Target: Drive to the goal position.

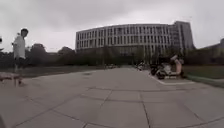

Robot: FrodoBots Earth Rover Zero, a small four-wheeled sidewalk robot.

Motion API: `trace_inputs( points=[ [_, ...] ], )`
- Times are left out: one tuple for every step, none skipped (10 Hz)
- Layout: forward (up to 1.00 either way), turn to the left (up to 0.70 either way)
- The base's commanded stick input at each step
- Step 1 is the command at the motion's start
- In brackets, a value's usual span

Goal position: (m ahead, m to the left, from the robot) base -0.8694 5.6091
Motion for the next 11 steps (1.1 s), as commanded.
trace_inputs(
  points=[
    [0.70, 0.00],
    [0.70, 0.00],
    [0.70, 0.00],
    [0.70, -0.02],
    [0.70, -0.07],
    [0.70, 0.00],
    [0.70, 0.00],
    [0.70, 0.00],
    [0.70, 0.00],
    [0.70, 0.00],
    [0.70, 0.00]
  ],
)
